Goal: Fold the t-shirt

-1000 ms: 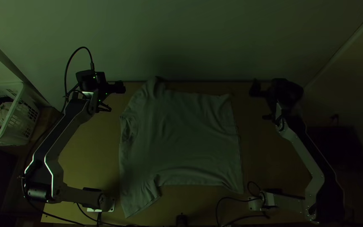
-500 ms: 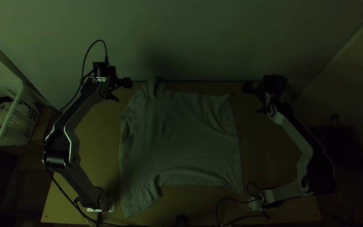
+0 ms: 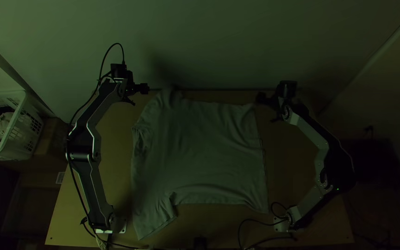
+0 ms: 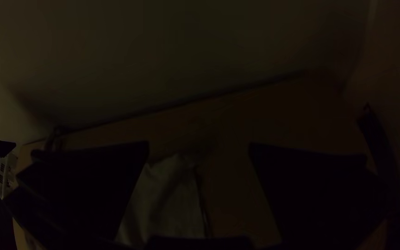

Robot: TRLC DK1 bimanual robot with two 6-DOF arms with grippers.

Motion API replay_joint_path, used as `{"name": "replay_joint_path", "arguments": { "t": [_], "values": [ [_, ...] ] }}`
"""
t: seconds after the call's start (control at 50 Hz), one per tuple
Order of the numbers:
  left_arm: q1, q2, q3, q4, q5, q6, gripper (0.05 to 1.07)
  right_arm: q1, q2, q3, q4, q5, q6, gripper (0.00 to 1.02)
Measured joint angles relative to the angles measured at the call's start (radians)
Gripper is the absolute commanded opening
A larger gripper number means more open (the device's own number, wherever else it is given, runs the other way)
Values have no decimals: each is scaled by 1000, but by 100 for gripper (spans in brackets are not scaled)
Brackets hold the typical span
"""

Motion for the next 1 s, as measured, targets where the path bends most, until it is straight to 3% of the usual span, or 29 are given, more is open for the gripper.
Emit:
{"name": "replay_joint_path", "arguments": {
  "t": [0.36,0.74,1.0],
  "values": [
    [-3,130,73,-15,1,-30,101,5,79,121,-79,-8,34,98],
    [-19,231,167,-21,0,-30,101,34,159,124,-121,-8,99,98],
    [-43,281,200,-26,0,-29,101,53,186,123,-129,-8,105,98]
  ]
}}
